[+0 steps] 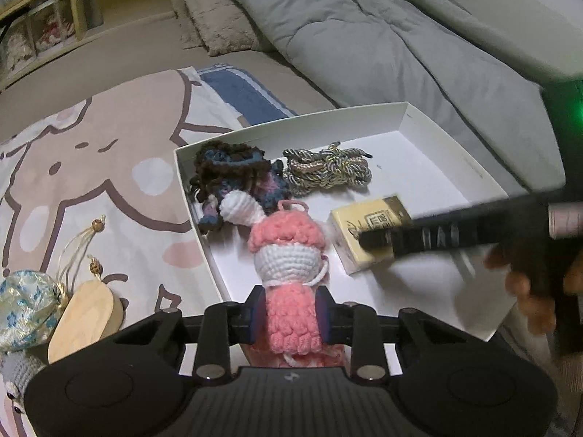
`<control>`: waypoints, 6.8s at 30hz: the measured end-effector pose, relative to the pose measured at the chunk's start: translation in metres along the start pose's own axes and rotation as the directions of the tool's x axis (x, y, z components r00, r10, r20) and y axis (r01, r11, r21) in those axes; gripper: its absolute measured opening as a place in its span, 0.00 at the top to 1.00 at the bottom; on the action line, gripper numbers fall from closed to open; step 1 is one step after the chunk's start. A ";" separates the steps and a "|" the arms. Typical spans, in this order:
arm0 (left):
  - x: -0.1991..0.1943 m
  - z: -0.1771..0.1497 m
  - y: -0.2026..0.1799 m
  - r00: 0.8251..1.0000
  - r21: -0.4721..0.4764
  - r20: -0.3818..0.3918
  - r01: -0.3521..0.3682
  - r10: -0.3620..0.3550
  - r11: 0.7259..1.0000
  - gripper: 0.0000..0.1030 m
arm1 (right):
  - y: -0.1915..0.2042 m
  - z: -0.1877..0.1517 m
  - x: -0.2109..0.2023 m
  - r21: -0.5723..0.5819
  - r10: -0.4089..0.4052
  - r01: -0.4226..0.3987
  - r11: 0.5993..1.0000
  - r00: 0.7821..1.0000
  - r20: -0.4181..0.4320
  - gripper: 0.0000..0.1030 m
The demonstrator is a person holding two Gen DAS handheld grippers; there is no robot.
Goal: Organize objects
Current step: 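Lower the bunny and tissue pack into the tray and open both tools, then lift both open tools out of the tray toward the remaining toys, then grasp the white yarn skein with the left tool while the right tool grasps the oval wooden block, then carry the yarn skein and wooden block over the white tray with both tools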
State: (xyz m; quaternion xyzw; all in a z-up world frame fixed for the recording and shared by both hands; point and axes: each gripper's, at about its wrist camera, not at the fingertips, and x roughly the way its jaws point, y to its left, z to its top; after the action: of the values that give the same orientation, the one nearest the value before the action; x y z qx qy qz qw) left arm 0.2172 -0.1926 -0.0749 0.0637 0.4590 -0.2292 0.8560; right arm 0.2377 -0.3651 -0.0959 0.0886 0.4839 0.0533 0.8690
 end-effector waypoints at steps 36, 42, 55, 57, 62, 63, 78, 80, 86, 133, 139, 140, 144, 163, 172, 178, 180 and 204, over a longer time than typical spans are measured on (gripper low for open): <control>-0.012 0.008 0.019 0.998 -0.085 0.056 -0.033 0.038 0.996 0.75 | 0.013 0.011 -0.006 0.008 -0.040 0.040 0.999 0.999 0.012 0.55; -0.035 0.010 0.018 0.996 -0.093 0.079 -0.033 0.040 0.995 0.75 | 0.015 0.010 -0.032 0.008 -0.044 0.044 0.999 0.998 0.049 0.55; -0.094 -0.004 0.014 0.993 -0.102 0.107 -0.037 0.048 0.994 0.67 | 0.037 -0.013 -0.116 -0.061 -0.051 0.063 0.996 0.981 0.188 0.39; -0.103 -0.008 0.014 0.992 -0.101 0.116 -0.037 0.049 0.994 0.64 | 0.039 -0.018 -0.126 -0.067 -0.057 0.072 0.995 0.978 0.198 0.37; -0.124 -0.019 0.015 0.989 -0.105 0.140 -0.037 0.052 0.994 0.54 | 0.049 -0.032 -0.147 -0.100 -0.076 0.101 0.990 0.970 0.233 0.32; -0.128 -0.021 0.015 0.988 -0.106 0.144 -0.040 0.055 0.994 0.50 | 0.051 -0.035 -0.150 -0.105 -0.078 0.106 0.989 0.967 0.241 0.31; -0.180 -0.054 0.022 0.959 -0.116 0.249 -0.107 0.134 0.987 0.01 | 0.065 -0.069 -0.189 -0.087 -0.102 0.138 0.987 0.938 0.331 0.00; -0.183 -0.057 0.023 0.959 -0.115 0.249 -0.112 0.138 0.987 0.00 | 0.066 -0.072 -0.190 -0.084 -0.109 0.145 0.986 0.936 0.334 0.00; -0.190 -0.064 0.030 0.956 -0.133 0.262 -0.101 0.133 0.986 0.00 | 0.070 -0.079 -0.194 -0.089 -0.136 0.176 0.980 0.930 0.342 0.00; -0.225 -0.119 0.229 0.793 -0.555 0.146 -0.429 0.591 0.713 0.00 | 0.214 -0.032 -0.073 -0.280 0.127 -0.028 0.960 0.931 0.343 0.00; -0.220 -0.130 0.260 0.799 -0.596 0.114 -0.421 0.591 0.684 0.00 | 0.233 -0.034 -0.032 -0.432 0.101 0.057 0.900 0.937 0.335 0.00; -0.219 -0.133 0.266 0.806 -0.614 0.110 -0.405 0.582 0.677 0.00 | 0.235 -0.036 -0.027 -0.461 0.112 0.054 0.886 0.939 0.326 0.00; -0.212 -0.138 0.284 0.827 -0.656 0.091 -0.370 0.555 0.658 0.07 | 0.241 -0.038 -0.007 -0.553 0.154 0.011 0.833 0.955 0.252 0.00; -0.140 -0.145 0.321 0.899 -0.657 -0.065 -0.364 0.432 0.660 0.29 | 0.260 -0.023 0.070 -0.729 0.205 -0.159 0.666 0.978 -0.027 0.08; -0.118 -0.147 0.319 0.891 -0.606 -0.124 -0.416 0.436 0.678 0.49 | 0.258 -0.024 0.075 -0.682 0.197 -0.170 0.711 0.980 -0.039 0.09; -0.127 -0.149 0.315 0.898 -0.614 -0.114 -0.401 0.426 0.681 0.59 | 0.255 -0.033 0.063 -0.643 0.137 -0.133 0.754 0.990 -0.045 0.09; -0.129 -0.149 0.309 0.906 -0.609 -0.104 -0.384 0.409 0.694 0.59 | 0.251 -0.039 0.056 -0.636 0.117 -0.120 0.762 0.992 -0.047 0.09; -0.144 -0.138 0.203 0.963 -0.487 0.041 -0.214 0.266 0.847 0.59 | 0.216 -0.108 -0.006 -0.252 0.054 -0.094 0.963 0.986 -0.160 0.08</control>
State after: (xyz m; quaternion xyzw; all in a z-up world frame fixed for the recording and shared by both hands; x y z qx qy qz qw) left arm 0.1363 0.0795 -0.0565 -0.1050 0.4433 -0.0029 0.8902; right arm 0.1409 -0.1438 -0.1022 -0.0116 0.5339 0.1549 0.8312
